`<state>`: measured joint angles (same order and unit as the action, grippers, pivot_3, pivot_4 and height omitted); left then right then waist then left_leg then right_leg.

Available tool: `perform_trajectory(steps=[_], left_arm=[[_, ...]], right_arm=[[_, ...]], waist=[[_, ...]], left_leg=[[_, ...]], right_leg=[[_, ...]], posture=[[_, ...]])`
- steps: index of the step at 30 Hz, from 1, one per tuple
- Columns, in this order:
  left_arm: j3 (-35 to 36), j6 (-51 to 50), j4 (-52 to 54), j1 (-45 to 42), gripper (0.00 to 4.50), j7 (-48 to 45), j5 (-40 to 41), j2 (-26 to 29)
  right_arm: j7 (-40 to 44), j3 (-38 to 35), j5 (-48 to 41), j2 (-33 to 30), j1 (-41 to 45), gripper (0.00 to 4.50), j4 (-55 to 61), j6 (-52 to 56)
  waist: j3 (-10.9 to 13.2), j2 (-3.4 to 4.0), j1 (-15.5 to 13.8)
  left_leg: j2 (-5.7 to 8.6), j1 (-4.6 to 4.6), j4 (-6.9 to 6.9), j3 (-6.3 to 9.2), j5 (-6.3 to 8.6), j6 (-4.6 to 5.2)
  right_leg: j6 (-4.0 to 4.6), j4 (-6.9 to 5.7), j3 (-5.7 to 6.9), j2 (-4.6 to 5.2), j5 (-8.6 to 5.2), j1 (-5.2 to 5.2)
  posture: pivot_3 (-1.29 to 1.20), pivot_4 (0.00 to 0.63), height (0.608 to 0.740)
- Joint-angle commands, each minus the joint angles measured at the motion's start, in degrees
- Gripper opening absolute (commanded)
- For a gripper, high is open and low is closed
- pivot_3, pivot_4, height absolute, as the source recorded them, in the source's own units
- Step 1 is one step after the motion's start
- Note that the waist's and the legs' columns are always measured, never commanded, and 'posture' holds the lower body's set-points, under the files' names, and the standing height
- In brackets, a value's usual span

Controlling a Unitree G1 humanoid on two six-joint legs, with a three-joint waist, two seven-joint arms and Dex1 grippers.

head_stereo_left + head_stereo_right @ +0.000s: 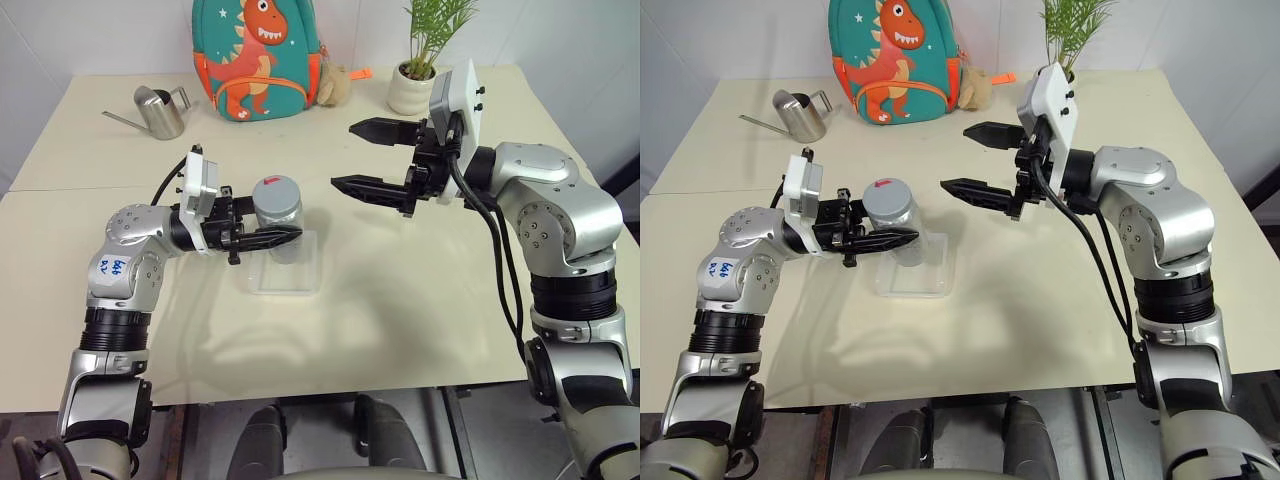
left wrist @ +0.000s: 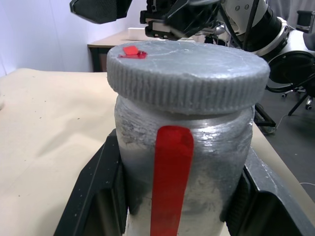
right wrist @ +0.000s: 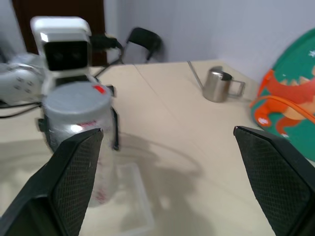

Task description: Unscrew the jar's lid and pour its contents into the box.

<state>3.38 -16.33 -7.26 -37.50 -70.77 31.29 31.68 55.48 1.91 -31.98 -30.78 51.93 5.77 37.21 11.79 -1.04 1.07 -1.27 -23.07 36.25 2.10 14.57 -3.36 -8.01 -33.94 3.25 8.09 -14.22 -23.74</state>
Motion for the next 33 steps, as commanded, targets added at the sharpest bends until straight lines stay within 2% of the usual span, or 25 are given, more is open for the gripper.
perform_trajectory(steps=[1,6,13,18,33], left_arm=[[0.77,0.81,1.46,-0.47,1.96,-0.36,0.38,0.37],[0.7,0.75,1.49,-0.48,1.96,-0.28,0.39,0.24],[0.48,0.81,1.24,-0.84,1.96,-0.14,0.3,-0.15],[0.51,0.87,1.52,-0.66,1.96,0.01,0.3,-0.28],[0.77,1.2,1.03,-0.83,1.96,-0.04,0.23,0.13]], right_arm=[[-0.02,-0.58,-3.56,1.91,1.3,4.46,4.35,1.48],[-2.48,2.93,-3.29,5.76,2.84,4.46,6.18,3.9],[-6.74,9.54,2.09,10.86,5.54,4.46,4.41,3.57],[-8.01,10.12,4.43,13.25,6.93,4.46,1.64,1.76],[-2.77,6.8,4.35,7.41,4.69,4.46,-0.68,-0.48]], waist=[[0.0,0.0,0.05],[0.0,0.0,0.15],[0.0,0.0,0.27],[0.0,0.0,0.28],[0.0,0.0,0.33]], left_leg=[[0.0,0.0,0.0,0.0,0.0,0.0],[0.0,0.0,0.02,0.0,0.0,0.0],[0.0,0.0,0.02,0.0,0.0,0.0],[0.0,0.0,0.02,0.0,0.0,0.0],[0.0,-0.01,0.01,0.0,0.0,0.0]], right_leg=[[0.0,0.0,0.0,0.0,0.0,0.0],[0.0,-0.02,-0.01,0.0,0.0,0.0],[0.0,-0.03,-0.02,0.0,0.0,-0.01],[0.0,-0.04,-0.02,0.0,0.0,-0.01],[0.0,-0.03,-0.02,-0.01,0.0,-0.01]], posture=[[0.0,0.15,0.74],[0.0,0.15,0.74],[0.0,0.15,0.74],[0.0,0.15,0.74],[0.0,0.15,0.74]])
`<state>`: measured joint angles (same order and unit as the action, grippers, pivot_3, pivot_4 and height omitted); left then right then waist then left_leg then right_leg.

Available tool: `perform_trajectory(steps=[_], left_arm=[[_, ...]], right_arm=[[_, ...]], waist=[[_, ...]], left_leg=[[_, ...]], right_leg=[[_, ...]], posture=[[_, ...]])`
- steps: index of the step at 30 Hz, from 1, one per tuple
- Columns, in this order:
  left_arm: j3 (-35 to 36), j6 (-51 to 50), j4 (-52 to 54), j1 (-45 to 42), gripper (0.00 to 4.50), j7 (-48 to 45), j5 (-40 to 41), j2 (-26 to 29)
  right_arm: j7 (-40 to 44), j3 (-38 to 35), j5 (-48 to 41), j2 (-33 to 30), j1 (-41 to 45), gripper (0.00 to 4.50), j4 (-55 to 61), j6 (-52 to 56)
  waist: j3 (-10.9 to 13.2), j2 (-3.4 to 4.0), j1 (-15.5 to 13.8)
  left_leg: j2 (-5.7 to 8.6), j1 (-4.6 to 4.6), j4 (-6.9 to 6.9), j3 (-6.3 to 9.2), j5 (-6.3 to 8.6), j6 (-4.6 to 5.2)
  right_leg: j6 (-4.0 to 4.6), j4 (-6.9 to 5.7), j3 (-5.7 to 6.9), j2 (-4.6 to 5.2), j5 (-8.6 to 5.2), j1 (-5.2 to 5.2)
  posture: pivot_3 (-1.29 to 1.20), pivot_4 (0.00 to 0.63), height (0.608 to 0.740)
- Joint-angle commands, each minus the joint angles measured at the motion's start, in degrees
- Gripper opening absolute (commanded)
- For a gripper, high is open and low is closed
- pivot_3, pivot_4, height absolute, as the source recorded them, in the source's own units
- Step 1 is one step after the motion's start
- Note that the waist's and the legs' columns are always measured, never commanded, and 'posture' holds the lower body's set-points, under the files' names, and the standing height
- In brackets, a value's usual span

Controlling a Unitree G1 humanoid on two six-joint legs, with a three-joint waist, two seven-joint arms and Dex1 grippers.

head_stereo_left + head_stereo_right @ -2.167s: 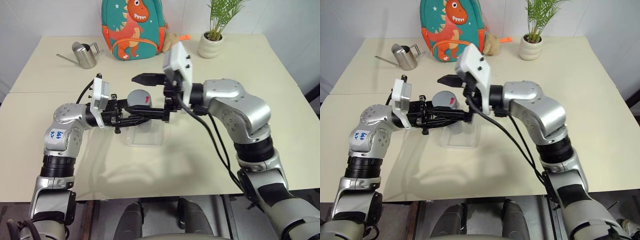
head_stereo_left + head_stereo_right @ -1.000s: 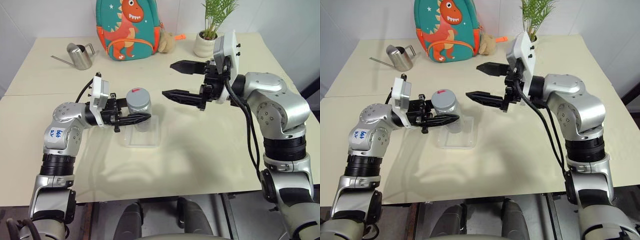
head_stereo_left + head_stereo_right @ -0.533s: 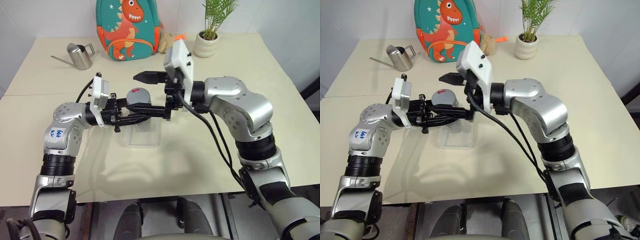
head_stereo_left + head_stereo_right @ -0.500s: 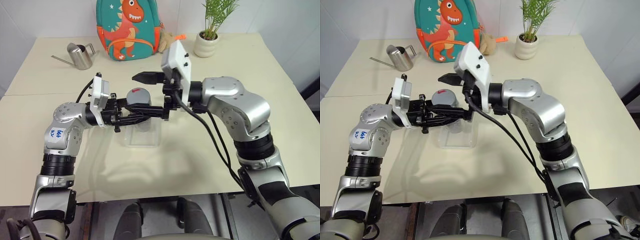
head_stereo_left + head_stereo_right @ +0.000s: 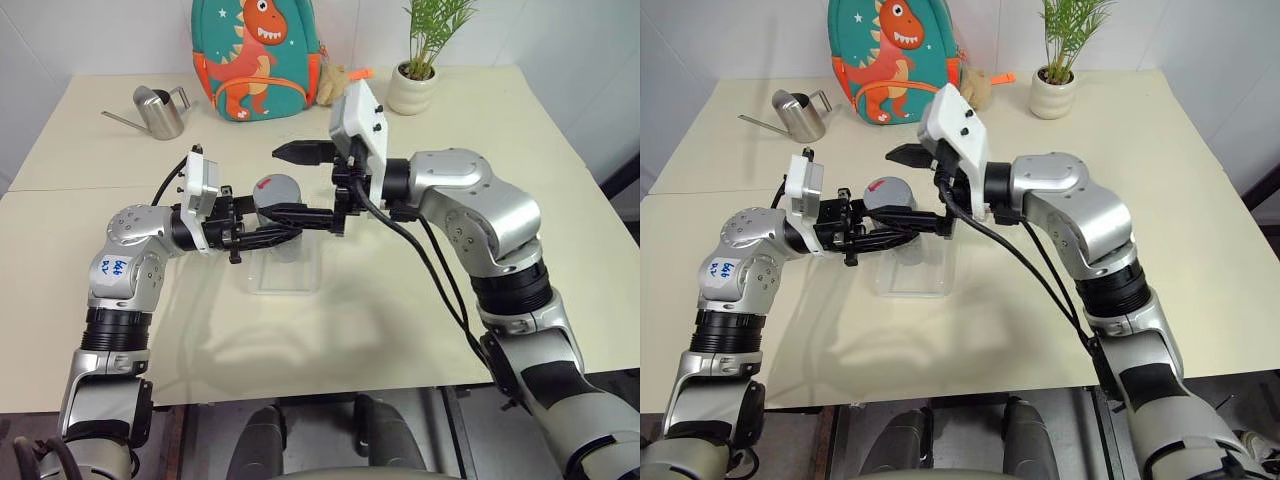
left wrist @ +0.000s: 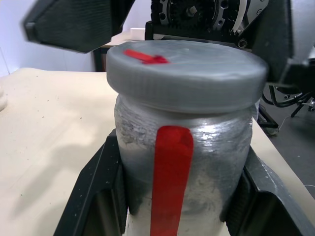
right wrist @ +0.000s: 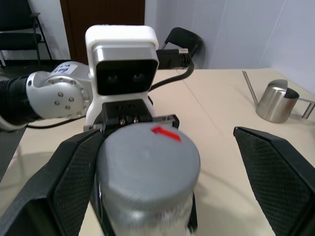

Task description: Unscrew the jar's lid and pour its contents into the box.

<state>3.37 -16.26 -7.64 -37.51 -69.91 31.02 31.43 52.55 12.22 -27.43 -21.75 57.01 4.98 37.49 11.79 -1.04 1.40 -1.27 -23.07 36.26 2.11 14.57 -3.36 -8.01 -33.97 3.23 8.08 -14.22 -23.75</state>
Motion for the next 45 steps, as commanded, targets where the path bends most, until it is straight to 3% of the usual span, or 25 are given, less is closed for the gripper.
perform_trajectory(steps=[1,10,28,31,35,40,45], left_arm=[[0.8,1.13,1.38,-0.81,1.96,-0.93,0.51,0.4],[0.93,1.1,1.27,-0.87,1.96,-1.45,0.6,0.45],[0.74,1.12,1.68,-0.37,1.96,-0.97,0.37,0.11],[0.63,1.17,1.44,-0.58,1.96,-1.09,0.29,0.07],[0.53,1.16,1.4,-0.69,1.96,-1.08,0.35,-0.03],[0.61,0.93,1.67,-0.26,1.96,-1.23,0.43,0.23],[0.82,0.99,1.82,0.36,1.96,-1.35,0.54,0.7]], right_arm=[[0.42,-3.71,-0.59,-1.81,-0.57,4.46,0.28,-0.56],[3.56,-3.93,-4.57,-0.94,-1.73,4.46,3.46,0.37],[1.51,-1.23,-1.74,2.65,0.47,4.46,0.43,1.42],[1.87,-1.39,-1.85,2.91,0.59,3.86,0.58,1.83],[1.69,-1.86,-2.17,3.37,0.44,2.56,0.93,2.1],[0.76,-5.71,-6.56,4.86,0.2,2.54,2.16,4.32],[-3.8,-15.79,-17.82,5.78,-0.14,2.54,3.77,11.36]], waist=[[0.0,0.0,-0.01],[0.0,0.0,0.04],[0.0,0.0,0.05],[0.0,0.0,0.03],[0.0,0.0,0.03],[0.0,0.0,0.03],[0.0,0.0,0.0]], left_leg=[[0.0,0.0,0.0,0.0,0.0,0.0],[0.0,0.0,0.01,0.0,0.0,0.0],[0.0,0.01,0.01,0.0,0.0,0.0],[0.0,0.01,0.01,0.0,0.0,-0.01],[0.0,0.0,0.01,0.0,0.0,0.0],[0.0,0.01,0.01,0.0,0.0,0.0],[0.0,0.0,0.0,0.0,-0.01,-0.01]], right_leg=[[0.0,0.0,0.0,0.0,0.0,0.0],[0.0,0.0,0.0,0.0,0.0,0.0],[0.0,-0.02,0.0,0.0,0.0,0.0],[0.0,-0.01,-0.01,0.0,0.0,0.0],[0.0,-0.01,-0.01,0.0,0.0,0.0],[0.0,-0.02,-0.01,0.0,0.0,0.0],[0.0,-0.02,0.0,0.0,0.0,0.0]], posture=[[0.0,0.15,0.74],[0.0,0.15,0.74],[0.0,0.15,0.74],[0.0,0.15,0.74],[0.0,0.15,0.74],[0.0,0.15,0.74],[0.0,0.15,0.74]])
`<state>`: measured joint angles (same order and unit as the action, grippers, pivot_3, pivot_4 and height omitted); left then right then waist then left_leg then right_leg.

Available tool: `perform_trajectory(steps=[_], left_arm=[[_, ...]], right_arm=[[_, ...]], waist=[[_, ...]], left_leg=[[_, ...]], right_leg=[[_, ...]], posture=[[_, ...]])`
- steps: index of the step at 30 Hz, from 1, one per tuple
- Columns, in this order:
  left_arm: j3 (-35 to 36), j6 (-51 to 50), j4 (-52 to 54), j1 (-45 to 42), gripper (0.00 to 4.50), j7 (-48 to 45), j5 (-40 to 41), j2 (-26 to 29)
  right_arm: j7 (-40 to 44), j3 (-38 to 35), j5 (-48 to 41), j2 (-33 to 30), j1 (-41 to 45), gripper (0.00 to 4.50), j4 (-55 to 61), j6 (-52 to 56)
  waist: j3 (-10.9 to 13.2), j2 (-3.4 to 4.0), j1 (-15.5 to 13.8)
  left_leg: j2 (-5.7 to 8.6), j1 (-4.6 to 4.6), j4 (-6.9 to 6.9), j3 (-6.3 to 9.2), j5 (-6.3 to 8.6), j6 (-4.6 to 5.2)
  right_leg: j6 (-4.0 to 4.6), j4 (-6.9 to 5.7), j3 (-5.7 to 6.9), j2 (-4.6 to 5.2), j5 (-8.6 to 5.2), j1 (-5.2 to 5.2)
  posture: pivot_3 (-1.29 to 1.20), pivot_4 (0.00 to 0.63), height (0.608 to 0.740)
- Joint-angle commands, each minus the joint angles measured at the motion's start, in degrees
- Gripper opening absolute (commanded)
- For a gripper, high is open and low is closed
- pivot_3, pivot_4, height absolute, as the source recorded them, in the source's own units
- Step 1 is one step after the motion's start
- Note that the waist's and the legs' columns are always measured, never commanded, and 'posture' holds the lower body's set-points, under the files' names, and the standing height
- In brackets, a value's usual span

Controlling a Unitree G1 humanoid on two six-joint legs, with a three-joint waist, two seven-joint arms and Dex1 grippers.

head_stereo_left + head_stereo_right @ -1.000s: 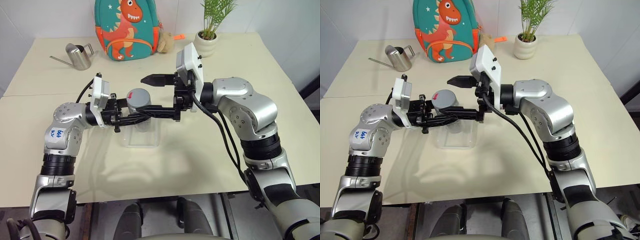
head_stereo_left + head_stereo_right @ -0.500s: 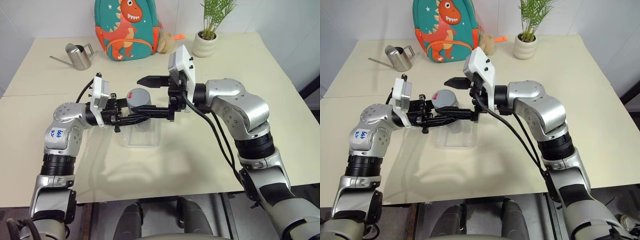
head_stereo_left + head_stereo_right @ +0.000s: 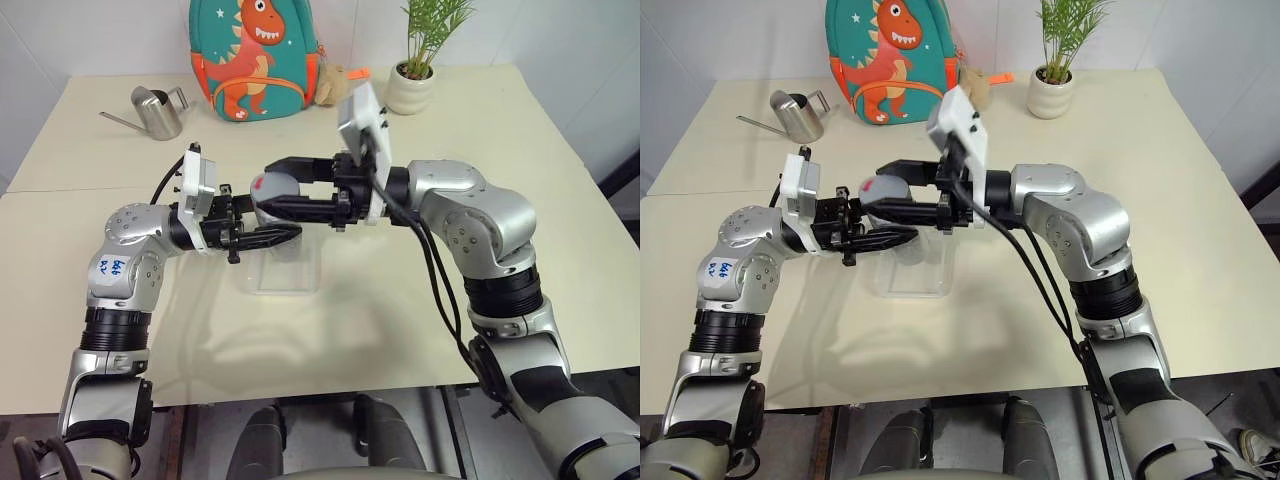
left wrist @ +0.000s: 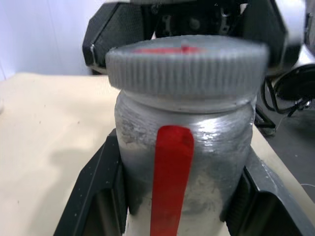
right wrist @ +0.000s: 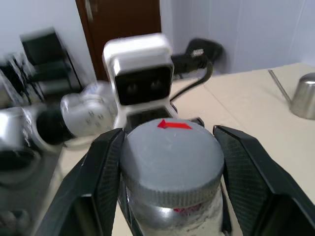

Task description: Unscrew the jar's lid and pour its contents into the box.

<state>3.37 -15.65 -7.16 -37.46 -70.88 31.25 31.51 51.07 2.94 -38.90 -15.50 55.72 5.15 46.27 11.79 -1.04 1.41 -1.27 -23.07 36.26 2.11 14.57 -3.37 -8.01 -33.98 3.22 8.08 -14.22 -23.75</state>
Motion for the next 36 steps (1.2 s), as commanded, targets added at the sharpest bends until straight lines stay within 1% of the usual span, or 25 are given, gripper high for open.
perform_trajectory(steps=[1,2,6,8,10,11,13,15,19,20,21,22,25,28,30,33,34,36], left_arm=[[0.89,0.39,1.3,0.38,1.96,-0.41,0.35,0.73],[0.98,0.38,1.36,0.51,1.96,-0.42,0.4,0.84],[2.17,0.09,1.26,0.77,1.96,0.11,1.0,1.32],[2.95,-0.07,0.57,0.49,1.96,0.6,1.18,1.6],[3.48,-0.28,-0.03,0.21,1.96,0.81,1.21,1.82],[3.68,-0.42,-0.27,0.09,1.96,0.8,1.2,1.91],[4.09,-0.82,-1.26,-0.31,1.96,0.67,1.03,2.2],[4.32,-1.17,-1.86,-0.6,1.96,0.59,1.01,2.38],[4.65,-2.24,-2.74,-1.58,1.96,0.72,1.25,2.53],[4.71,-2.6,-2.85,-1.87,1.96,0.75,1.32,2.51],[4.72,-2.75,-3.02,-2.18,1.96,0.85,1.22,2.48],[4.78,-2.55,-3.23,-2.46,1.96,1.08,0.98,2.38],[4.75,-2.56,-3.91,-3.31,1.96,1.42,0.73,2.24],[4.62,-3.6,-4.17,-3.78,1.96,1.45,1.15,2.33],[4.67,-4.21,-4.21,-3.95,1.96,1.42,1.26,2.48],[4.77,-4.94,-4.89,-4.63,1.96,1.22,1.01,3.03],[5.32,-5.88,-5.24,-5.26,1.96,1.32,1.64,3.26],[5.71,-6.91,-6.37,-6.69,1.96,1.05,1.58,4.51]], right_arm=[[-2.83,-7.62,-6.94,-1.32,0.53,2.54,3.98,3.0],[-3.22,-8.13,-6.63,-2.56,-0.43,2.54,4.59,3.0],[-2.97,-7.12,2.14,-10.98,-9.22,2.54,6.36,-4.28],[-3.39,-8.18,6.82,-14.42,-16.22,2.54,4.12,-9.8],[-3.53,-8.88,10.24,-16.41,-21.48,2.54,1.12,-14.62],[-3.49,-9.05,11.74,-17.0,-23.45,2.54,-0.67,-17.22],[-4.58,-9.17,17.87,-18.06,-28.82,2.54,-7.95,-27.63],[-5.26,-9.31,21.18,-18.03,-31.43,2.54,-12.53,-34.48],[-7.36,-11.52,20.89,-15.69,-33.72,2.54,-16.45,-39.21],[-5.99,-12.11,18.39,-15.12,-34.33,2.54,-16.63,-36.44],[-4.45,-12.16,17.29,-14.98,-34.92,3.26,-16.7,-35.66],[-4.02,-12.26,17.02,-14.88,-35.43,3.51,-16.68,-35.7],[-4.15,-12.77,16.24,-14.54,-36.36,4.48,-15.75,-36.16],[-3.3,-13.14,14.66,-15.3,-37.27,4.48,-12.53,-35.24],[-1.98,-13.35,12.53,-17.0,-37.24,4.48,-7.8,-32.28],[0.35,-13.47,7.59,-20.39,-36.25,4.48,0.44,-25.45],[1.95,-13.38,3.73,-22.42,-35.61,4.48,3.96,-20.6],[4.67,-12.22,-0.61,-26.38,-34.1,4.48,9.75,-14.13]], waist=[[0.0,0.0,-0.06],[0.0,0.0,-0.2],[-0.03,-0.04,-1.2],[-0.03,-0.05,-1.55],[-0.03,-0.05,-1.56],[-0.03,-0.06,-1.48],[-0.04,-0.06,-1.42],[-0.04,-0.06,-1.25],[-0.03,-0.05,-0.65],[-0.03,-0.05,-0.55],[-0.03,-0.05,-0.54],[-0.03,-0.06,-0.59],[-0.03,-0.06,-0.99],[-0.03,-0.06,-1.23],[-0.03,-0.05,-1.26],[-0.02,-0.04,-1.31],[-0.02,-0.03,-1.32],[-0.01,-0.02,-1.37]], left_leg=[[0.0,0.0,0.0,0.0,0.0,0.0],[0.0,0.0,0.0,0.0,0.0,0.0],[0.0,0.0,0.0,-0.01,0.02,0.03],[0.0,0.0,0.0,-0.05,0.02,0.04],[0.0,-0.01,0.02,-0.08,0.02,0.04],[0.01,-0.01,0.01,-0.1,0.02,0.04],[0.01,0.0,0.03,-0.18,0.03,0.04],[0.01,0.06,0.02,-0.21,0.03,0.05],[0.01,0.17,0.0,-0.33,0.02,0.04],[0.0,0.18,0.01,-0.34,0.01,0.03],[0.0,0.2,0.02,-0.35,0.0,0.03],[0.0,0.24,0.02,-0.35,0.0,0.03],[0.0,0.38,0.01,-0.35,0.0,0.04],[0.0,0.38,0.01,-0.35,0.01,0.04],[0.0,0.38,0.01,-0.37,0.01,0.04],[0.0,0.38,0.0,-0.37,0.01,0.04],[0.0,0.38,-0.01,-0.37,0.01,0.04],[-0.01,0.38,0.0,-0.37,0.01,0.05]], right_leg=[[0.0,0.01,0.0,0.0,0.0,0.0],[0.0,0.01,0.0,0.0,0.0,0.0],[0.0,0.05,0.0,0.0,0.0,0.01],[0.0,0.06,-0.02,0.0,0.0,0.01],[0.0,0.07,-0.03,0.0,0.0,0.01],[-0.03,0.09,-0.06,0.0,0.01,0.01],[-0.05,0.08,-0.12,0.01,0.02,0.01],[-0.05,0.08,-0.15,0.0,0.03,0.03],[-0.04,0.02,-0.28,-0.01,0.04,0.02],[-0.04,0.01,-0.29,0.0,0.06,0.02],[-0.04,0.01,-0.31,0.0,0.08,0.03],[-0.04,0.03,-0.31,0.0,0.1,0.07],[-0.04,0.05,-0.31,-0.01,0.1,0.22],[-0.04,0.05,-0.32,-0.01,0.1,0.21],[-0.04,0.05,-0.33,-0.01,0.1,0.21],[-0.04,0.06,-0.34,-0.01,0.1,0.21],[-0.04,0.06,-0.34,-0.01,0.1,0.21],[-0.04,0.07,-0.34,-0.02,0.1,0.21]], posture=[[0.0,0.15,0.74],[0.0,0.15,0.74],[0.0,0.15,0.74],[0.0,0.15,0.74],[0.0,0.15,0.74],[0.0,0.15,0.74],[0.0,0.15,0.74],[0.0,0.15,0.74],[0.0,0.15,0.74],[0.0,0.15,0.74],[0.0,0.15,0.74],[0.0,0.15,0.74],[0.0,0.15,0.74],[0.0,0.15,0.74],[0.0,0.15,0.74],[0.0,0.15,0.74],[0.0,0.15,0.74],[0.0,0.15,0.74]])
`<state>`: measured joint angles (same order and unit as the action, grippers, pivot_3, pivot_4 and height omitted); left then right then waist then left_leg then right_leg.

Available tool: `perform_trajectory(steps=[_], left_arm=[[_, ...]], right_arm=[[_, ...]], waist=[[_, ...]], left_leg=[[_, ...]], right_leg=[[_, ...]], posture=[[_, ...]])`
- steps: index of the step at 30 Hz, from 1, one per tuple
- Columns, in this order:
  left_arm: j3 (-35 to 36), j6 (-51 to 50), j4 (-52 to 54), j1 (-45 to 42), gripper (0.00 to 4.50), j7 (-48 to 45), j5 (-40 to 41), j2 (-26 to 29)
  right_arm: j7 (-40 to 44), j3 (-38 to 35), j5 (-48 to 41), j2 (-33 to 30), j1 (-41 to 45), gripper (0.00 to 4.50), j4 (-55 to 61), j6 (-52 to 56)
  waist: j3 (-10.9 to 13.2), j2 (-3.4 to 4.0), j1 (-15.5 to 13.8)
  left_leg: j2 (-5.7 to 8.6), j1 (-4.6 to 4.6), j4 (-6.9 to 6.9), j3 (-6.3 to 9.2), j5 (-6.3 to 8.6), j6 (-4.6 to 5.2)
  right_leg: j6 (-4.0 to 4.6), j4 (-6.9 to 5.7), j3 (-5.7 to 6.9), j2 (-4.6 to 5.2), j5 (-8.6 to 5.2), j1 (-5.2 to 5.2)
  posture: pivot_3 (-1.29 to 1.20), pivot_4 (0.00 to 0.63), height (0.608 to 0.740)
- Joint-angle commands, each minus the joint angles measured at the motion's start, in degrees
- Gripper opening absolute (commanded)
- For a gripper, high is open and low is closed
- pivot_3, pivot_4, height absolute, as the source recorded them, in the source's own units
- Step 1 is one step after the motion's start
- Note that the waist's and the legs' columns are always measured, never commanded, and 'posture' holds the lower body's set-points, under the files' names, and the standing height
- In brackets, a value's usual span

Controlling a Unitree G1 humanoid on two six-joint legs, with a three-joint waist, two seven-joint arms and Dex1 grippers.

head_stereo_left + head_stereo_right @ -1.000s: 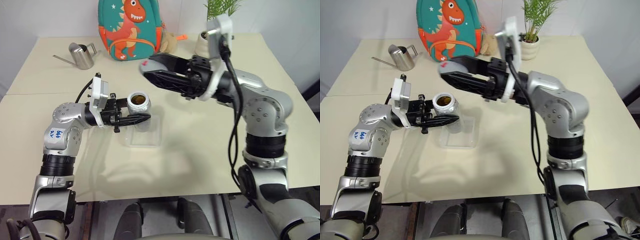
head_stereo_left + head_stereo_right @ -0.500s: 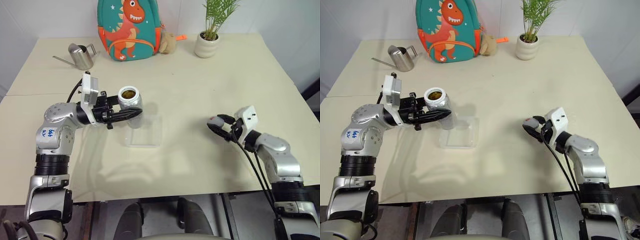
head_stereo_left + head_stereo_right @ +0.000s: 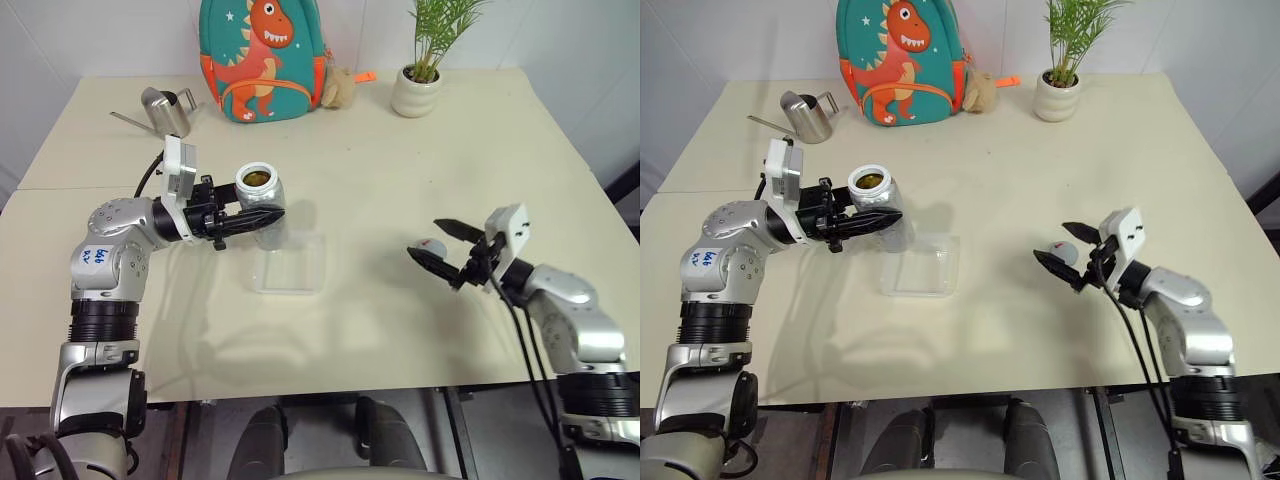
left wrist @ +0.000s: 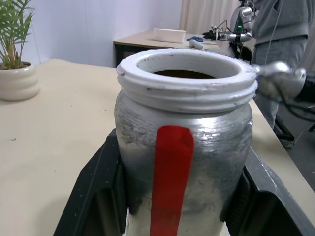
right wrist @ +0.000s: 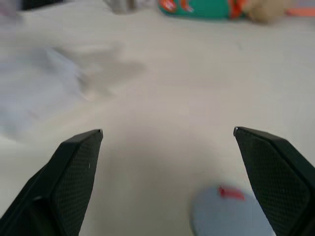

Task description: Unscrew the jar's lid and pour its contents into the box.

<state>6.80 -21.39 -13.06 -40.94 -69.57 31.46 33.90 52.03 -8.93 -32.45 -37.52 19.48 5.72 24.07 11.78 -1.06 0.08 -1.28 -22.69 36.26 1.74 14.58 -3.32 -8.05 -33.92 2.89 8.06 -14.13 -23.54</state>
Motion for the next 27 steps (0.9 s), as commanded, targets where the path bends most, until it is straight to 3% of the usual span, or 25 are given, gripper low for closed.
perform_trajectory(steps=[1,5,10,16,18,22,25,27], left_arm=[[2.14,-0.25,-1.39,-3.85,1.96,-1.06,0.58,3.05],[0.45,6.67,-5.02,-5.13,1.96,-2.57,-4.73,6.13],[-0.48,21.17,-7.24,-6.41,1.96,9.86,-16.27,5.15],[-2.3,57.39,-12.11,-6.05,1.96,25.67,-32.82,2.97],[-3.13,65.73,-15.44,-7.28,1.96,33.47,-40.15,2.95],[-7.03,82.07,-19.62,-8.7,1.96,55.3,-64.45,5.42],[-12.78,82.32,-17.83,-10.38,1.96,78.36,-85.35,8.54],[-20.3,72.57,-14.49,-11.71,1.96,98.17,-101.84,10.75]], right_arm=[[4.75,0.57,-8.02,-5.81,3.22,4.48,11.22,9.84],[4.99,3.74,-7.38,-6.62,7.79,4.48,14.38,11.33],[3.73,5.82,-6.19,-5.78,9.98,4.48,14.64,11.87],[2.74,6.04,-4.89,-5.27,9.37,4.48,14.07,11.75],[2.53,6.19,-4.43,-4.92,9.56,4.48,13.83,11.61],[2.01,6.57,-3.72,-4.14,9.94,4.48,13.56,11.56],[1.61,6.44,-3.54,-3.64,10.06,4.48,13.56,11.68],[1.27,6.32,-3.53,-3.23,9.89,4.48,13.79,11.83]], waist=[[0.0,-0.01,0.02],[-0.02,-0.03,0.06],[-0.01,-0.04,-0.64],[-0.01,-0.04,-1.6],[-0.01,-0.05,-1.64],[-0.01,-0.04,-1.63],[-0.01,-0.04,-1.62],[-0.01,-0.04,-1.63]], left_leg=[[-0.01,-0.01,0.02,0.0,0.01,0.01],[-0.21,0.07,-0.01,-0.05,0.04,0.01],[-0.28,0.01,0.0,-0.05,0.05,0.0],[-0.28,-0.17,0.04,-0.12,0.04,-0.1],[-0.28,-0.2,0.08,-0.13,0.04,-0.11],[-0.28,-0.25,0.16,-0.17,0.08,-0.03],[-0.28,-0.26,0.16,-0.22,0.09,-0.02],[-0.28,-0.25,0.14,-0.23,0.1,0.0]], right_leg=[[0.0,-0.01,0.0,-0.01,0.0,-0.01],[0.1,0.08,0.0,-0.19,0.03,0.02],[0.14,0.09,0.0,-0.26,0.03,0.0],[0.1,0.22,0.0,-0.26,0.06,-0.14],[0.09,0.22,0.0,-0.26,0.07,-0.14],[0.03,0.27,-0.01,-0.26,0.19,-0.14],[0.02,0.26,-0.05,-0.26,0.23,-0.15],[0.02,0.25,-0.06,-0.27,0.23,-0.16]], posture=[[0.0,0.15,0.74],[0.0,0.15,0.74],[0.0,0.15,0.74],[0.0,0.15,0.74],[0.0,0.15,0.74],[0.0,0.15,0.74],[0.0,0.15,0.74],[0.0,0.15,0.74]])
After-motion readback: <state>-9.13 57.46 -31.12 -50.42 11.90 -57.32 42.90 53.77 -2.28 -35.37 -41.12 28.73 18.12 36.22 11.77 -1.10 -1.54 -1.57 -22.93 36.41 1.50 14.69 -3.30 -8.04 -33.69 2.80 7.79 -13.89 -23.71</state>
